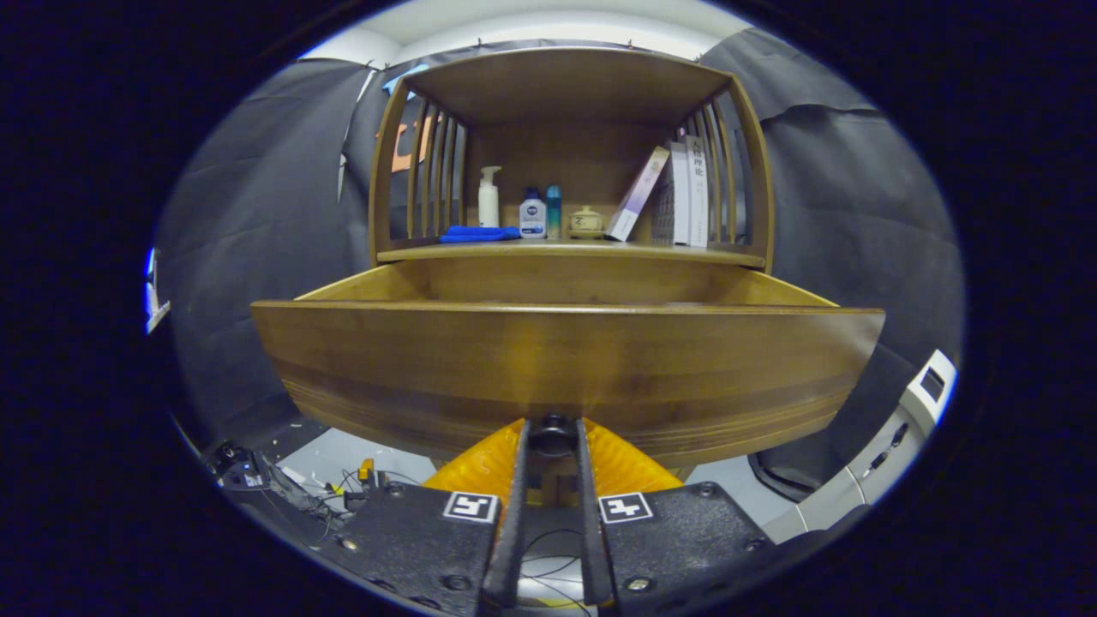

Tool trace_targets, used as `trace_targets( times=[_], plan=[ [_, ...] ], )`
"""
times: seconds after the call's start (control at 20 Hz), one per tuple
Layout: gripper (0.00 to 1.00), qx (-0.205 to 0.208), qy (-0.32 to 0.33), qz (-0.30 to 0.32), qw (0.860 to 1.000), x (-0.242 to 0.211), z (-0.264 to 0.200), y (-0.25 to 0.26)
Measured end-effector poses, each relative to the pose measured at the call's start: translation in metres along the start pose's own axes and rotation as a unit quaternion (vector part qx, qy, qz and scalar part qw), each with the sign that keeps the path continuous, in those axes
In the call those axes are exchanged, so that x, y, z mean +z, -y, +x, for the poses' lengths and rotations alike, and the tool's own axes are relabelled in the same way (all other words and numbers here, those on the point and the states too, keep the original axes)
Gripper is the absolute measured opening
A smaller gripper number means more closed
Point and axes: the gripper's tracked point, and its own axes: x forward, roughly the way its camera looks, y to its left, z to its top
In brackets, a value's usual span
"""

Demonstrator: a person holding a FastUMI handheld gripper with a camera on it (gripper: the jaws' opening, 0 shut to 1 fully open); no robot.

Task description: Pull open the drawer, take out the items inside it, and place them on the countertop above the cabinet.

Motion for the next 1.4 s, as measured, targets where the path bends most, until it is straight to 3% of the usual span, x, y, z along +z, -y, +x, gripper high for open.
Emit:
trace_targets(
  times=[0.15, 0.35, 0.55, 1.0, 1.25, 1.4],
  plan=[
    [0.67, -0.001, 0.015, 0.011, 1.000, 0.014, -0.012, 0.010],
    [0.88, 0.015, 0.053, 0.033, 0.998, 0.065, -0.030, 0.019],
    [1.00, -0.008, 0.070, 0.040, 0.997, 0.124, -0.032, 0.038],
    [1.00, 0.017, 0.083, 0.036, 0.996, 0.248, 0.021, 0.028],
    [0.99, 0.048, 0.019, 0.020, 0.998, 0.256, 0.063, 0.001],
    [1.00, 0.040, -0.036, -0.014, 0.998, 0.239, 0.090, -0.006]
  ],
)
